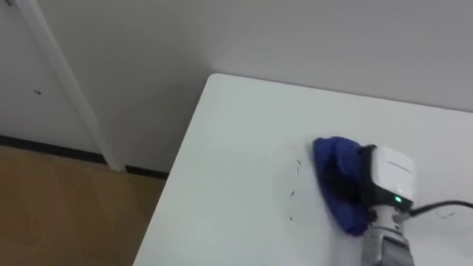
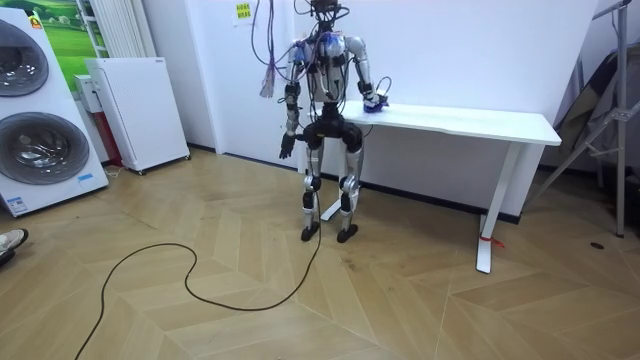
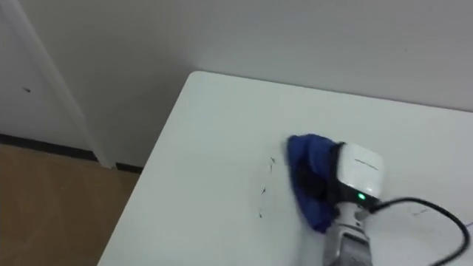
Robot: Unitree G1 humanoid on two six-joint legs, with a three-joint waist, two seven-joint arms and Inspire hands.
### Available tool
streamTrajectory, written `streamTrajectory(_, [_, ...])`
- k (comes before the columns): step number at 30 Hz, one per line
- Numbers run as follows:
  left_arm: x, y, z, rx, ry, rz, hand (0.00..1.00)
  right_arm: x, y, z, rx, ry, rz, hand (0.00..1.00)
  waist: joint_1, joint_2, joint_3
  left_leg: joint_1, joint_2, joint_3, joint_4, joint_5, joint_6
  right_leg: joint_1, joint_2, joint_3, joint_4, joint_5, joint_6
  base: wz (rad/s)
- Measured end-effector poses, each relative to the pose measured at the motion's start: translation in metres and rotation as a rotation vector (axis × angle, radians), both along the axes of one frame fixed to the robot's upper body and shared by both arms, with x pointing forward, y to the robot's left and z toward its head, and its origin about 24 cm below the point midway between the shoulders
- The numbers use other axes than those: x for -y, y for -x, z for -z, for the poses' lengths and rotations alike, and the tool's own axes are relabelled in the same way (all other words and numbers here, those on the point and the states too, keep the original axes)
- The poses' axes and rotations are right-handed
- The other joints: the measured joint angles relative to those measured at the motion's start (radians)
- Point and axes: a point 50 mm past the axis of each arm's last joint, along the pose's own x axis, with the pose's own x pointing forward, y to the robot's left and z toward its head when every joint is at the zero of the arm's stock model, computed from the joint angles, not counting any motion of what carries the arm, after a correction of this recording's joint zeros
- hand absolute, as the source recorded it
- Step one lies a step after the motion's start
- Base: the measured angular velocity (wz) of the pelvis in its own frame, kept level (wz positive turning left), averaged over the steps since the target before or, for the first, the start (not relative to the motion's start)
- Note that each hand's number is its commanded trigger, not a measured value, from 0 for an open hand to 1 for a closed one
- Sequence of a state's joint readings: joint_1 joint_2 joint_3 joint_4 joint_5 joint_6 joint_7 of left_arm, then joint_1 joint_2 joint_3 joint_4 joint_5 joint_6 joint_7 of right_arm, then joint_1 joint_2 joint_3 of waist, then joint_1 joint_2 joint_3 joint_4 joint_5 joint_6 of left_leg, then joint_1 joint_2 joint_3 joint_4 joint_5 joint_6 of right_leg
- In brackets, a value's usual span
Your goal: Wipe table
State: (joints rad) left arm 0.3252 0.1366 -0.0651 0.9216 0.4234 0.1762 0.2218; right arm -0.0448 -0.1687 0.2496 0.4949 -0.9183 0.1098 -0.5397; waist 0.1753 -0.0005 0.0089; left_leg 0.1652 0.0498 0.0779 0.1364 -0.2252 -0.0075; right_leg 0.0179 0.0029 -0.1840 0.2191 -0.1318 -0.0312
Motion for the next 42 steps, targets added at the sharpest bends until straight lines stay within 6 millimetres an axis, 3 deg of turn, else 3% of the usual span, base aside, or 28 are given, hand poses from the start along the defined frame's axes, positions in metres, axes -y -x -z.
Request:
streamTrajectory(2, [0.000, 0.000, 0.000, 0.002, 0.001, 0.000, 0.00, -0.003, -0.009, -0.004, 0.002, -0.007, -0.025, 1.00, 0.004, -0.001, 0.0058, -0.018, -0.003, -0.016, 0.008, 0.000, 0.000, -0.004, -0.006, -0.017, -0.005, -0.001, 0.001, 0.20])
streamTrajectory(9, [-0.003, -0.001, -0.002, 0.017, -0.012, -0.009, 0.00, 0.020, 0.011, 0.015, -0.016, -0.059, 0.044, 1.00, -0.028, -0.007, -0.0061, -0.022, -0.007, -0.042, 0.017, 0.001, 0.001, 0.022, -0.015, -0.044, -0.017, -0.007, 0.009, 0.21])
streamTrajectory(13, [-0.012, 0.003, -0.004, 0.020, -0.035, -0.056, 0.00, 0.049, 0.044, 0.030, 0.018, -0.125, 0.214, 1.00, -0.065, -0.007, -0.0125, -0.015, -0.010, -0.039, 0.016, 0.005, 0.005, 0.043, -0.028, -0.068, -0.032, -0.011, 0.018, 0.26])
streamTrajectory(17, [-0.028, 0.011, -0.009, 0.018, -0.086, -0.133, 0.00, 0.088, 0.085, 0.041, 0.034, -0.125, 0.467, 1.00, -0.100, -0.008, -0.0199, 0.001, -0.012, -0.028, 0.026, 0.005, 0.006, 0.069, -0.029, -0.064, -0.036, -0.008, 0.021, 0.07])
streamTrajectory(20, [-0.032, 0.012, -0.010, 0.029, -0.098, -0.160, 0.00, 0.109, 0.113, 0.043, 0.031, -0.088, 0.573, 1.00, -0.119, -0.005, -0.0361, 0.005, -0.011, -0.020, 0.027, -0.001, 0.009, 0.073, -0.031, -0.059, -0.035, -0.011, 0.025, 0.00])
streamTrajectory(23, [-0.033, 0.010, -0.012, 0.047, -0.099, -0.163, 0.00, 0.122, 0.128, 0.043, 0.025, -0.074, 0.631, 1.00, -0.123, -0.002, -0.0367, 0.022, -0.009, -0.004, 0.025, -0.004, 0.008, 0.081, -0.025, -0.042, -0.035, -0.011, 0.025, -0.16])
streamTrajectory(27, [-0.030, 0.004, -0.011, 0.064, -0.086, -0.143, 0.00, 0.123, 0.127, 0.042, 0.021, -0.071, 0.625, 1.00, -0.133, -0.001, -0.0367, 0.028, -0.009, 0.009, 0.025, -0.006, 0.008, 0.080, -0.023, -0.031, -0.033, -0.009, 0.025, -0.14])
streamTrajectory(33, [-0.014, -0.008, -0.006, 0.074, -0.042, -0.075, 0.00, 0.102, 0.092, 0.036, 0.011, -0.097, 0.572, 1.00, -0.082, 0.008, -0.0327, 0.043, 0.004, 0.069, 0.009, -0.009, 0.003, 0.058, 0.004, 0.037, -0.031, 0.015, 0.014, -0.44])
streamTrajectory(36, [-0.010, -0.017, -0.003, 0.069, -0.038, -0.056, 0.00, 0.075, 0.059, 0.029, -0.009, -0.112, 0.436, 1.00, -0.038, 0.007, -0.0174, 0.037, 0.010, 0.072, 0.005, -0.012, -0.001, 0.025, 0.020, 0.050, -0.029, 0.034, -0.002, -0.74])
streamTrajectory(39, [-0.005, -0.019, 0.000, 0.049, -0.028, -0.022, 0.00, 0.030, 0.025, 0.013, -0.015, -0.114, 0.191, 1.00, 0.004, 0.011, -0.0014, 0.035, 0.012, 0.068, 0.001, -0.014, -0.003, -0.002, 0.024, 0.044, -0.012, 0.036, -0.013, -0.40])
streamTrajectory(41, [-0.003, -0.019, 0.000, 0.042, -0.022, -0.005, 0.00, -0.012, 0.000, 0.003, -0.011, -0.119, 0.019, 1.00, 0.030, 0.010, 0.0088, 0.024, 0.009, 0.075, 0.020, -0.021, -0.006, -0.047, 0.009, 0.031, 0.056, 0.008, -0.020, -0.16])
streamTrajectory(42, [-0.003, -0.020, 0.001, 0.043, -0.020, -0.002, 0.00, -0.021, -0.006, 0.000, -0.009, -0.116, -0.021, 1.00, 0.044, 0.008, 0.0110, 0.017, 0.006, 0.080, 0.029, -0.023, -0.006, -0.064, 0.000, 0.023, 0.080, 0.000, -0.021, -0.22])
